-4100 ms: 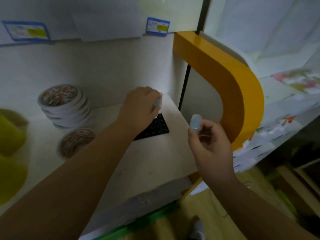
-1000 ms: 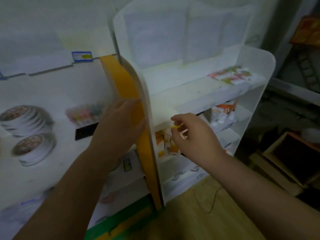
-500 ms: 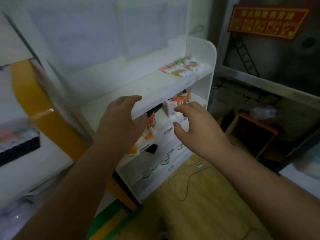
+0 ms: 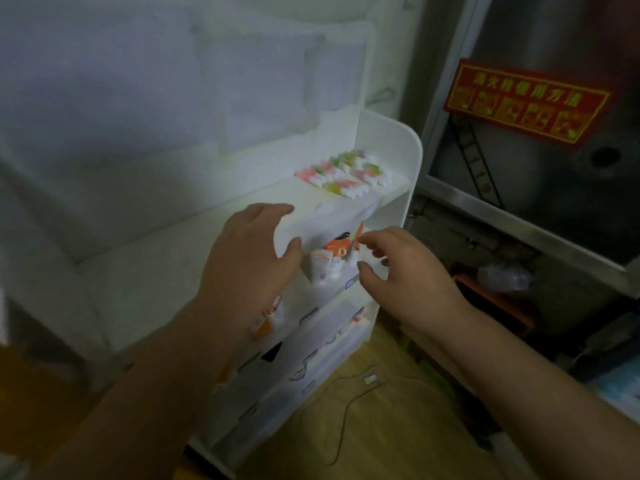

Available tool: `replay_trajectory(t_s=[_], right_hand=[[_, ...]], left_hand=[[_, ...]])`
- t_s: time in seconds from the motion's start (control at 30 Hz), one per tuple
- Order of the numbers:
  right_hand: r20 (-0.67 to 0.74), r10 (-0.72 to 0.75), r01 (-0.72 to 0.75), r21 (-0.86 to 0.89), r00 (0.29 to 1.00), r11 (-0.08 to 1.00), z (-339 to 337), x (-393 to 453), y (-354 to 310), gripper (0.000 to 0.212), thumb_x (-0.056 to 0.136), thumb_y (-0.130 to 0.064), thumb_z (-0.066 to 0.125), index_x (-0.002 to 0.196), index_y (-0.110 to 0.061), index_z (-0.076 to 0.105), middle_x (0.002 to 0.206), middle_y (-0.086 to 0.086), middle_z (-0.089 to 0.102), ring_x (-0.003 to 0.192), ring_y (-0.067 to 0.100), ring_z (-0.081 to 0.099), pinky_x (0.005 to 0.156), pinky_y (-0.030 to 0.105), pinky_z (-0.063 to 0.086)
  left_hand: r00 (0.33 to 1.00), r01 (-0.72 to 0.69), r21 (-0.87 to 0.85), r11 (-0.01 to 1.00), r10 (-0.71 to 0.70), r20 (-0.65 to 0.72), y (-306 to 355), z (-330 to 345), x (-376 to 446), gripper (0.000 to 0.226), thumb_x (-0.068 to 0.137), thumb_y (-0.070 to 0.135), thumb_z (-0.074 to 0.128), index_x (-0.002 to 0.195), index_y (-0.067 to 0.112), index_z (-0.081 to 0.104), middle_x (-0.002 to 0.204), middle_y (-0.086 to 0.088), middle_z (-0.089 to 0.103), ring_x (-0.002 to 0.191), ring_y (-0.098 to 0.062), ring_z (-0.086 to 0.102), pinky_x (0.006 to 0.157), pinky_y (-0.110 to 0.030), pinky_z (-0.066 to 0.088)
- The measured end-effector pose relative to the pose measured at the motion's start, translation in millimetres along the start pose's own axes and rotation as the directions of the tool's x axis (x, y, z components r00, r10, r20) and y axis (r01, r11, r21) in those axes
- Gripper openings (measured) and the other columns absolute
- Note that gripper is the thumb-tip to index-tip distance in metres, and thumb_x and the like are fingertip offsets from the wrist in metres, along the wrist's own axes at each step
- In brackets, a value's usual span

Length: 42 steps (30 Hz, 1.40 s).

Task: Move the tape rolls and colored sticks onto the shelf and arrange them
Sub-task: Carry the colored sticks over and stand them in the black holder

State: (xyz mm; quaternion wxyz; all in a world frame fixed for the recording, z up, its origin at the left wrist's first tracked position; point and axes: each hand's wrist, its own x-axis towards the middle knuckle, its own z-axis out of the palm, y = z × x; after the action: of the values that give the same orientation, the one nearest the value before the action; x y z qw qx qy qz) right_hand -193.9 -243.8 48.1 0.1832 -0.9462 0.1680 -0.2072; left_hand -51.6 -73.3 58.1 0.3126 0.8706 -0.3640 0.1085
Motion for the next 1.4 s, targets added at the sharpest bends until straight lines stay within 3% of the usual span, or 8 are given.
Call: replay_trajectory(t_s=[0.1, 0.4, 0.57, 0.73, 0.97, 1.2, 1.4], right_hand=[[0.010, 0.015, -0.015, -0.020, 1.000, 1.000, 10.3, 38.1, 5.8, 0.038, 0.094, -0.032, 0.060, 0.132, -0.024, 0.059, 0.120, -0.005, 0.059, 0.105, 0.012, 0.058, 0.093, 0.035, 0.053], [0.042, 0.039, -0.036, -0.079, 0.998, 0.996, 33.1, 106.1, 28.5, 0.039, 0.096, -0.034, 0.057, 0.135, -0.028, 0.056, 0.127, -0.007, 0.057, 0.108, 0.010, 0.058, 0.091, 0.020, 0.045], [0.090, 0.048, -0.039, -0.101, 0.995, 0.994, 46.5, 147.0, 52.1, 0.041, 0.097, -0.035, 0.057, 0.137, -0.027, 0.054, 0.132, -0.005, 0.055, 0.112, 0.014, 0.058, 0.095, 0.028, 0.049], [0.200, 0.101, -0.072, -0.146, 0.975, 0.987, 68.2, 190.8, 83.7, 0.041, 0.098, -0.033, 0.056, 0.138, -0.024, 0.053, 0.132, -0.001, 0.054, 0.110, 0.019, 0.057, 0.089, 0.025, 0.047], [0.301, 0.055, 0.021, -0.244, 0.952, 0.970, 101.3, 263.8, 142.0, 0.042, 0.094, -0.022, 0.054, 0.136, -0.015, 0.053, 0.124, 0.008, 0.054, 0.107, 0.025, 0.055, 0.087, 0.035, 0.051], [0.366, -0.065, 0.186, -0.307, 0.928, 0.933, 125.2, 309.5, 174.0, 0.017, 0.096, -0.021, 0.049, 0.105, -0.014, 0.061, 0.101, 0.005, 0.054, 0.093, 0.022, 0.054, 0.071, 0.031, 0.040], [0.424, -0.141, 0.254, -0.223, 0.895, 0.941, 123.7, 320.6, 184.4, 0.016, 0.098, -0.022, 0.049, 0.108, -0.015, 0.061, 0.110, 0.004, 0.057, 0.105, 0.022, 0.057, 0.085, 0.032, 0.048]], left_hand=[[1.000, 0.013, 0.004, 1.000, -0.014, 0.025, -12.2, 9.8, 31.2, 0.047, 0.092, 0.038, 0.059, 0.138, 0.032, 0.049, 0.140, 0.010, 0.050, 0.127, -0.013, 0.044, 0.099, -0.023, 0.031], [0.996, 0.033, 0.002, 0.999, -0.033, 0.084, -38.4, 40.3, 90.3, 0.052, 0.092, 0.042, 0.057, 0.142, 0.033, 0.045, 0.143, 0.009, 0.048, 0.131, -0.016, 0.044, 0.107, -0.034, 0.037], [0.994, 0.068, 0.025, 0.997, -0.070, 0.086, -51.0, 54.5, 111.9, 0.054, 0.091, 0.041, 0.060, 0.142, 0.030, 0.046, 0.144, 0.007, 0.048, 0.131, -0.016, 0.044, 0.108, -0.035, 0.036], [0.991, 0.085, 0.109, 0.990, -0.095, 0.095, -50.6, 69.0, 133.3, 0.057, 0.090, 0.040, 0.063, 0.143, 0.028, 0.045, 0.144, 0.003, 0.048, 0.131, -0.018, 0.043, 0.109, -0.036, 0.036], [0.984, 0.169, 0.165, 0.972, -0.177, 0.035, -34.0, 94.3, 177.7, 0.057, 0.092, 0.040, 0.062, 0.145, 0.032, 0.041, 0.145, 0.007, 0.047, 0.131, -0.014, 0.041, 0.106, -0.029, 0.033], [0.962, 0.261, 0.231, 0.937, -0.272, 0.016, -24.5, 124.3, 212.9, 0.060, 0.093, 0.041, 0.059, 0.148, 0.033, 0.036, 0.146, 0.008, 0.045, 0.133, -0.012, 0.039, 0.107, -0.028, 0.031], [0.950, 0.300, 0.270, 0.915, -0.311, -0.001, -19.4, 142.9, 230.4, 0.055, 0.093, 0.041, 0.058, 0.145, 0.033, 0.041, 0.141, 0.009, 0.049, 0.130, -0.012, 0.042, 0.104, -0.027, 0.034]])
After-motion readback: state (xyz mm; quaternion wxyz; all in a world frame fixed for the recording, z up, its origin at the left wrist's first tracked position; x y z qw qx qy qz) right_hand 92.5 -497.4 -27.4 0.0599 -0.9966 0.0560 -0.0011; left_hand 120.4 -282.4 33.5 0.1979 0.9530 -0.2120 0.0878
